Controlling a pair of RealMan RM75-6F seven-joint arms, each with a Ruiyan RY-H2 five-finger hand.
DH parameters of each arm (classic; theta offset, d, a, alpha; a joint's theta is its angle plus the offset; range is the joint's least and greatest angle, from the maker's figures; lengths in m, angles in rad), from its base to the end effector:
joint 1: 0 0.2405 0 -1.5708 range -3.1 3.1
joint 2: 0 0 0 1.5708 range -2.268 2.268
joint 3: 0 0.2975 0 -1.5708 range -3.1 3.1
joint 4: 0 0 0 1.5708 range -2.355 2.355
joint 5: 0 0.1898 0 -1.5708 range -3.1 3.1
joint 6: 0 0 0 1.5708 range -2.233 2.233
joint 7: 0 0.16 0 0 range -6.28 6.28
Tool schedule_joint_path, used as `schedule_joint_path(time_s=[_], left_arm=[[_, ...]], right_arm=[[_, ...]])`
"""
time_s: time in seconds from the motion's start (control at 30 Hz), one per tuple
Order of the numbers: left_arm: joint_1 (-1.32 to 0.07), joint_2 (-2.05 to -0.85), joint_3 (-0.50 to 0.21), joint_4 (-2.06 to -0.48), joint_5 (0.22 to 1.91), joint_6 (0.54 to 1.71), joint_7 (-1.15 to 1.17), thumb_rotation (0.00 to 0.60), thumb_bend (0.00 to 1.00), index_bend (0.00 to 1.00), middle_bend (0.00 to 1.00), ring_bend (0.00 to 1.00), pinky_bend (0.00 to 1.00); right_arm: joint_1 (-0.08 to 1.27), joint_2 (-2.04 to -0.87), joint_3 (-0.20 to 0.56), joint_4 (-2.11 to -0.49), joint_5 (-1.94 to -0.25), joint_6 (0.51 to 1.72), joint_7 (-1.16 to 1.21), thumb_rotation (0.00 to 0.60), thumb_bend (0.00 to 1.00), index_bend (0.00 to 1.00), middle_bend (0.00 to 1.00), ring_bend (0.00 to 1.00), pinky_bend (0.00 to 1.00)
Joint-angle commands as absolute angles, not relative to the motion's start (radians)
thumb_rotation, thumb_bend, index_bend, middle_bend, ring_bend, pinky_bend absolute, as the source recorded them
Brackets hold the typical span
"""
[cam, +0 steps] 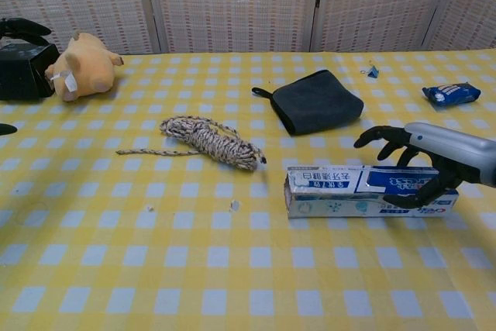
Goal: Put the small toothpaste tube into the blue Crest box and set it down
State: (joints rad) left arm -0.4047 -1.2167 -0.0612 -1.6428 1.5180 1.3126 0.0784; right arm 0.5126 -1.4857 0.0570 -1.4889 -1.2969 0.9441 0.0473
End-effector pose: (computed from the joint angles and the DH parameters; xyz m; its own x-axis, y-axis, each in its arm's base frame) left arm -0.2533 0.2916 0.1337 0.3865 0.0507 0.9209 0.8741 -0.3387 -0.3483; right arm -0.2601 -0.3076 -0.0005 0.1910 -0.4701 0.8617 -0.9732 -0.2050 0.1039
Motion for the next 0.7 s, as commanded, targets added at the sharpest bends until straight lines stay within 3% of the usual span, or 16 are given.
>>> schedule_joint_path(time_s=[0.03,0.23,0.43,0.7], left_arm=[[-0.401,-1.213,-0.062,-1.646,1.521,1.316,0.068,0.600,0.22,0.06,0.14,0.05,0.07],[-0.378,-1.180,-0.052,-1.681,1.521,1.330,0.072,0.600,0.22,0.06,0.14,0.06,0.07],[-0.307,-1.181,0.011,-1.609,1.618,1.431,0.088,0.600,0.22,0.07,0.14,0.07,0.07],[-0.163,-1.292,0.049,-1.390,1.657,1.625,0.077,0.600,0.22,0.07,0.14,0.07,0.05]], right_arm=[[0.511,-1.458,0.059,-1.532,-1.299,0.950,0.045,0.600,0.35,0.00,0.00,0.07,0.15],[0.479,-1.364,0.052,-1.644,-1.361,1.024,0.060,0.600,0.35,0.00,0.00,0.05,0.11],[0.361,-1.292,-0.009,-1.642,-1.540,1.286,-0.075,0.600,0.35,0.00,0.00,0.00,0.01],[0.166,-1.265,-0.099,-1.578,-1.642,1.553,-0.219,0.600,0.35,0.00,0.00,0.00,0.00]])
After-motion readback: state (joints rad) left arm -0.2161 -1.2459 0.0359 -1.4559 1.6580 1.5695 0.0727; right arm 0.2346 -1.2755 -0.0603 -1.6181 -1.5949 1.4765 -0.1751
